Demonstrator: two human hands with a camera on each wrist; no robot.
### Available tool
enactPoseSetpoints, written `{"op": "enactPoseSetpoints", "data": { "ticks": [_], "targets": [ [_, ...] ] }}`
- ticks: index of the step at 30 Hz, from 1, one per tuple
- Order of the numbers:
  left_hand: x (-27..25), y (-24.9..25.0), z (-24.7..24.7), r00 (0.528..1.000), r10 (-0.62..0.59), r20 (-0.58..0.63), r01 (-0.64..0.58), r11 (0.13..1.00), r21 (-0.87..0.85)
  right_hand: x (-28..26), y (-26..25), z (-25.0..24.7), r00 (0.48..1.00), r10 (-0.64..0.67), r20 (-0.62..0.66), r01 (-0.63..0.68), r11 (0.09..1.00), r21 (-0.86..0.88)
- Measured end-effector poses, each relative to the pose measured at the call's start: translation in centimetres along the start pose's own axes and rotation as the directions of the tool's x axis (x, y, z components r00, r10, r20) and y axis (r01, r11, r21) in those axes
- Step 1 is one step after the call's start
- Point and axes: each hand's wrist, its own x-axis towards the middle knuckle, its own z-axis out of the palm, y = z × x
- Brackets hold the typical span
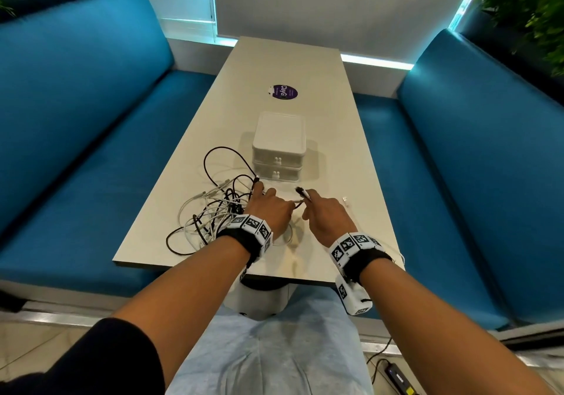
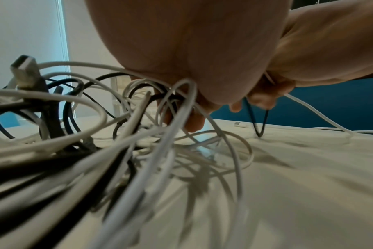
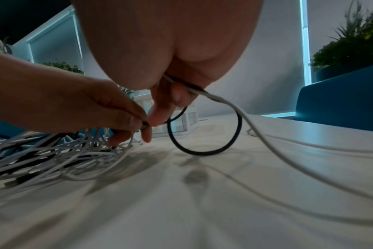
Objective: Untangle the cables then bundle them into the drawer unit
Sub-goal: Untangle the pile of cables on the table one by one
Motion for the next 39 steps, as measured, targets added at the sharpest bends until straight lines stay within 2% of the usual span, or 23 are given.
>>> {"op": "enactPoseSetpoints", "data": {
  "ticks": [4, 10, 13, 15, 18, 23, 31, 33, 36, 39],
  "targets": [
    [0.0, 0.3, -0.4, 1.0, 0.003, 0.013, -0.003, 0.998, -0.06, 0.4, -0.4, 0.6, 0.996, -0.017, 0.088, 0.018, 1.0, -0.013],
    [-0.1, -0.2, -0.9, 0.999, -0.016, 0.044, 0.024, 0.985, -0.172, 0.7, -0.5, 1.0, 0.996, -0.031, 0.087, 0.026, 0.998, 0.063],
    [-0.1, -0.3, -0.7, 0.999, 0.004, 0.034, 0.003, 0.981, -0.192, 1.0, -0.4, 1.2, 0.99, -0.014, 0.14, 0.002, 0.996, 0.087],
    [0.0, -0.3, -0.5, 0.999, 0.014, 0.034, -0.006, 0.975, -0.221, 1.1, -0.4, 1.2, 0.988, -0.005, 0.157, 0.0, 0.999, 0.033],
    [0.2, -0.3, -0.1, 0.999, 0.009, 0.048, 0.003, 0.971, -0.238, 1.0, -0.3, 1.2, 0.995, 0.004, 0.099, 0.002, 0.998, -0.056],
    [0.3, -0.9, 0.5, 1.0, -0.014, 0.008, 0.015, 0.987, -0.159, 0.8, 0.4, 0.3, 0.998, -0.019, 0.065, 0.038, 0.953, -0.301],
    [-0.1, -1.6, 1.7, 0.997, 0.006, -0.076, -0.012, 0.996, -0.089, 0.5, 3.9, -3.4, 0.992, 0.121, -0.032, -0.121, 0.86, -0.497],
    [0.0, -1.3, 1.6, 0.997, 0.013, -0.08, -0.02, 0.996, -0.089, 0.5, 3.7, -3.4, 0.987, 0.159, -0.005, -0.137, 0.835, -0.533],
    [0.1, -0.8, 1.4, 0.999, 0.015, -0.03, -0.017, 0.998, -0.068, 0.6, 2.7, -2.3, 0.971, 0.236, 0.037, -0.189, 0.852, -0.487],
    [0.0, -0.8, 1.2, 1.0, 0.015, -0.019, -0.015, 0.999, -0.048, 0.5, 1.7, -0.8, 0.971, 0.238, -0.005, -0.222, 0.899, -0.377]
  ]
}}
